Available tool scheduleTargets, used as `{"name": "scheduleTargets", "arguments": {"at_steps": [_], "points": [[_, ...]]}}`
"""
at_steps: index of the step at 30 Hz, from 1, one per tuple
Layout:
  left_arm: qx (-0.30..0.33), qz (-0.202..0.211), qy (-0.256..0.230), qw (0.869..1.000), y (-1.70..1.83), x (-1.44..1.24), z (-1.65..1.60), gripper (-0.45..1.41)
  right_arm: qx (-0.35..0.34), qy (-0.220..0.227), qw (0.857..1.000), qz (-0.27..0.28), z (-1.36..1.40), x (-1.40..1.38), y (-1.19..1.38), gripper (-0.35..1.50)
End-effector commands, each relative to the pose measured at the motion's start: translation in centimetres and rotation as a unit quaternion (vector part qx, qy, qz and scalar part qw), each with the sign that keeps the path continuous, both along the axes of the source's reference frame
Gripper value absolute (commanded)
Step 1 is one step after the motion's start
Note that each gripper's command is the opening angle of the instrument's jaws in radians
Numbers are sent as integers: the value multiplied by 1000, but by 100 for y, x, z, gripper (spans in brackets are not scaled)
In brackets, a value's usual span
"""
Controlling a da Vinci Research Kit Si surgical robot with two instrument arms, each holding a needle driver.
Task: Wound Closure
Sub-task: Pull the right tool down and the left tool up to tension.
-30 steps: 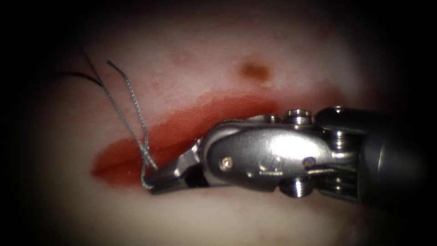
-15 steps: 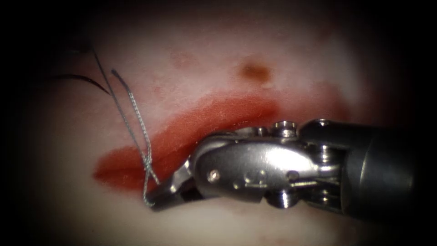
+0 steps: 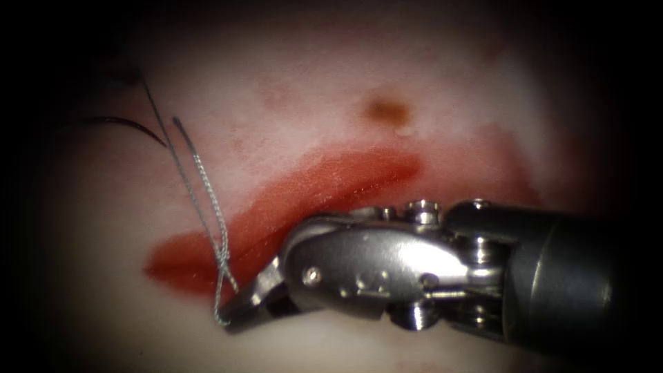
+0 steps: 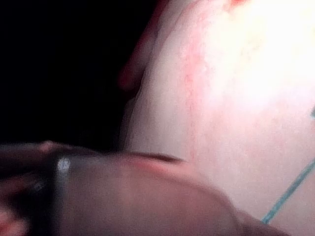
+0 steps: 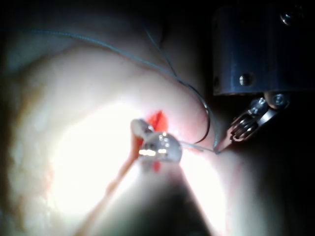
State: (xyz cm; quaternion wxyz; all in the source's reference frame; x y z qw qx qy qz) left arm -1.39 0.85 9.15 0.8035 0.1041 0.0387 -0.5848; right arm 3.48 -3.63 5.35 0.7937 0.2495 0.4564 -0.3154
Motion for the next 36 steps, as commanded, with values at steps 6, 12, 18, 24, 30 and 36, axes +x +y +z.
{"name": "scheduleTargets", "arguments": {"at_steps": [6, 12, 18, 24, 30, 36], "points": [[-5, 5, -2, 1000, 14, 0, -5, -45, 13, 2, 1000, -25, -3, 13, -1, -35], [-5, 5, -2, 1000, 14, 1, -5, -45, 0, 4, 999, -36, -4, 12, 1, -35], [-5, 5, -2, 1000, 14, 1, -5, -45, -43, 43, 996, -69, -12, 12, 9, -35], [-3, 6, 0, 1000, 13, 1, -4, -45, -77, 76, 989, -105, -18, 12, 9, -35], [-2, 7, -1, 1000, 14, 2, -5, -45, -81, 77, 988, -110, -20, 10, 10, -35], [-2, 6, -1, 1000, 13, 2, -6, -45, -93, 76, 986, -117, -22, 10, 12, -35]]}}
